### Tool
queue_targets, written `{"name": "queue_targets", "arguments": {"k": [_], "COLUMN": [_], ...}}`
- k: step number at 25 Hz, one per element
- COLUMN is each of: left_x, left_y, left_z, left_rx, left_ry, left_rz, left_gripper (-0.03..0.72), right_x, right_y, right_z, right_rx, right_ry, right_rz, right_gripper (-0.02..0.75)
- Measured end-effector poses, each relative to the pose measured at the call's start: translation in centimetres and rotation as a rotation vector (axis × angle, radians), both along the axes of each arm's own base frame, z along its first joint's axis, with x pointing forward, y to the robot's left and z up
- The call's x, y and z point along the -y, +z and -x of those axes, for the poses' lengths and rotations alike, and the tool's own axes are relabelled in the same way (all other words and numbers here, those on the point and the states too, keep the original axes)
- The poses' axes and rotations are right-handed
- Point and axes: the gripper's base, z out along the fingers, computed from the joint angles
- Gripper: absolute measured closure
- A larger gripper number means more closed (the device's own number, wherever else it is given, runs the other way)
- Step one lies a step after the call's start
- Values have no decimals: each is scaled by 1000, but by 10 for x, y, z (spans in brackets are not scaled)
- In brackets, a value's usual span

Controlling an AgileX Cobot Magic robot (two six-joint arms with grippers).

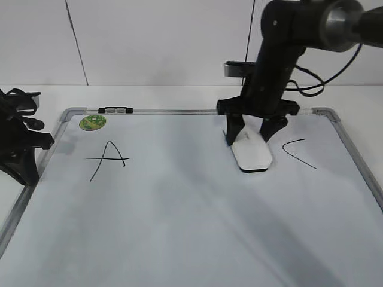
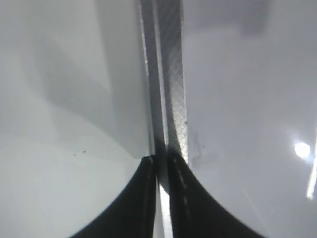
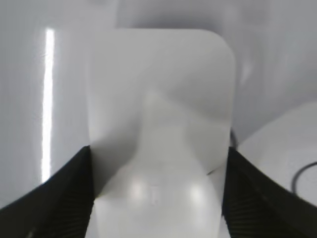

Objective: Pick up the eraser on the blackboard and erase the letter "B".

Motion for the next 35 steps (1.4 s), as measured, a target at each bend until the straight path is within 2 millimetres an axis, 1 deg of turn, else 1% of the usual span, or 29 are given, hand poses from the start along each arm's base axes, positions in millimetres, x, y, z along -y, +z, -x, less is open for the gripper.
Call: {"name": "queue_targets", "arguments": {"k": [1, 4, 6, 9, 12, 15, 17, 21, 23, 24, 27, 30, 33, 35], "left_x": [0, 0, 0, 0, 0, 0, 0, 0, 0, 0, 0, 0, 0, 0], "left_y": [0, 0, 0, 0, 0, 0, 0, 0, 0, 0, 0, 0, 0, 0], "left_z": [0, 0, 0, 0, 0, 0, 1, 1, 1, 1, 1, 1, 1, 1], "left_rx": [0, 0, 0, 0, -2, -4, -6, -6, -6, -6, -8, -8, -8, -8], "left_ry": [0, 0, 1, 3, 2, 0, -2, -1, -1, -1, -1, -1, 1, 1], "left_rz": [0, 0, 2, 4, 4, 0, -1, 1, 1, 1, 1, 1, 4, 4], "left_gripper": [644, 644, 644, 644, 644, 644, 644, 644, 644, 644, 644, 644, 644, 644], "right_x": [12, 37, 44, 44, 33, 13, -11, -62, -77, -81, -80, -72, -53, -31], "right_y": [0, 0, 0, 1, 1, 0, 0, 0, 0, 0, 0, 0, 0, 0], "right_z": [-4, -12, -14, -14, -11, -5, 4, 27, 35, 37, 37, 32, 22, 11], "right_rx": [2, 3, 3, 1, -2, 12, 13, -12, -24, -28, -26, -22, -23, -18], "right_ry": [-30, -89, -103, -107, -86, -24, 34, 131, 159, 167, 167, 145, 91, 41], "right_rz": [-1, -1, -1, -10, -17, 20, 22, -40, -69, -74, -74, -67, -72, -63], "right_gripper": [210, 210, 210, 210, 210, 210, 210, 210, 210, 210, 210, 210, 210, 210]}}
